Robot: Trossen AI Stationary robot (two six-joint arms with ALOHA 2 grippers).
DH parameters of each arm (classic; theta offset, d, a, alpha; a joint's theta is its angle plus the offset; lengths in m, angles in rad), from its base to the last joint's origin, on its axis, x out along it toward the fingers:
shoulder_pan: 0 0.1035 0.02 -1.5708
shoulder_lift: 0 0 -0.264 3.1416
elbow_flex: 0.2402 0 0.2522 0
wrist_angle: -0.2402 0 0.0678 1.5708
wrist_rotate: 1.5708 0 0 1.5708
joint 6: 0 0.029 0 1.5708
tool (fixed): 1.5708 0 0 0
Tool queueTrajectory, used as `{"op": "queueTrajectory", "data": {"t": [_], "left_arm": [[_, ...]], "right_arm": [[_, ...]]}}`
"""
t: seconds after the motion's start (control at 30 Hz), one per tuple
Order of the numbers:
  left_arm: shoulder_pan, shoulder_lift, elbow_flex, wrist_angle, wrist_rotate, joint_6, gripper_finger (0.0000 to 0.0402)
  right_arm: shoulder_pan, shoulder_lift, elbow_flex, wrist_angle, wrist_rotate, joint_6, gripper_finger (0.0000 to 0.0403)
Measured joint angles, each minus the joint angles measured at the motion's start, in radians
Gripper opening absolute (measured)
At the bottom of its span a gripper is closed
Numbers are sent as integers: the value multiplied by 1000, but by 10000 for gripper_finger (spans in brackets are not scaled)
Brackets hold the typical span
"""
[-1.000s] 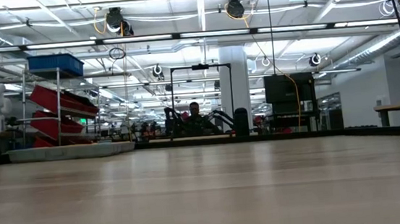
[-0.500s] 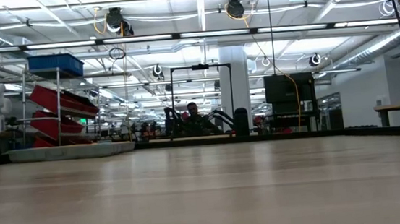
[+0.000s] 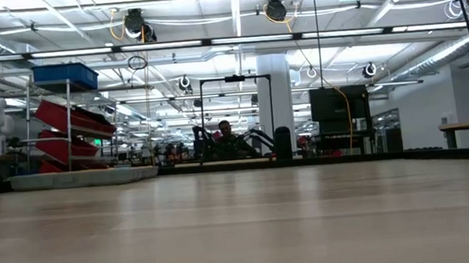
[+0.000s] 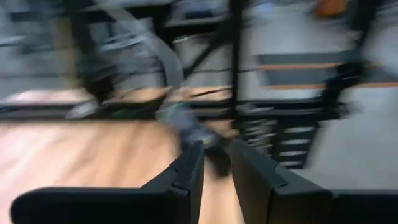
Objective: Coil cords
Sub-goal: Coil the white wire on the spool
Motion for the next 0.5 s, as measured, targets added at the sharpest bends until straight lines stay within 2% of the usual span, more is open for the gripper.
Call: {"op": "queueTrajectory", "data": {"t": [0.07, 0.13, 0.2, 0.33, 0.43, 0.5], "left_arm": [[1, 20, 0, 91, 96, 62, 85], [2, 47, 0, 183, 145, 112, 85], [1, 62, 0, 235, 149, 159, 85], [1, 64, 0, 236, 166, 171, 92], [-2, 65, 0, 246, 198, 171, 116], [-8, 65, 0, 261, 165, 171, 136]], "right_arm": [[9, 0, 0, 10, -1, -14, 0], [18, -3, 0, 17, -1, -26, 0], [25, -6, 0, 17, -1, -27, 0], [37, -6, 0, 19, -1, -28, 0], [40, -6, 0, 19, -1, -27, 0], [42, -6, 0, 19, -1, -29, 0]]}}
